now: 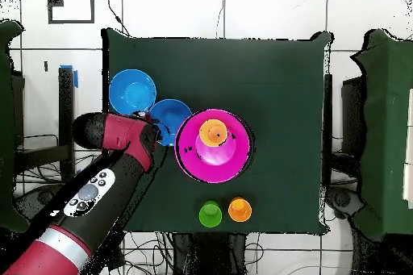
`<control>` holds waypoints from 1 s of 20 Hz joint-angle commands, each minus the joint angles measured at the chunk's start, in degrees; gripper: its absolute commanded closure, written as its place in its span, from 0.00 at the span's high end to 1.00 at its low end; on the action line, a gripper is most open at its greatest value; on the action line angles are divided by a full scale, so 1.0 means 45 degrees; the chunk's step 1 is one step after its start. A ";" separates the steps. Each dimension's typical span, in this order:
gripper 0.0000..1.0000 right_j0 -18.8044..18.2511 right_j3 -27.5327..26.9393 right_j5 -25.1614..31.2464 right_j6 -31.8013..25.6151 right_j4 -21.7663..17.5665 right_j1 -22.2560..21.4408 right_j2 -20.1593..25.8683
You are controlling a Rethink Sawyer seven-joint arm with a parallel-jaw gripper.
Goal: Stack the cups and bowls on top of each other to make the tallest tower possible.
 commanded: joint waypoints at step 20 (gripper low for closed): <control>1.00 -0.2626 -0.4995 0.3980 -0.1411 -0.2975 0.0142 0.1953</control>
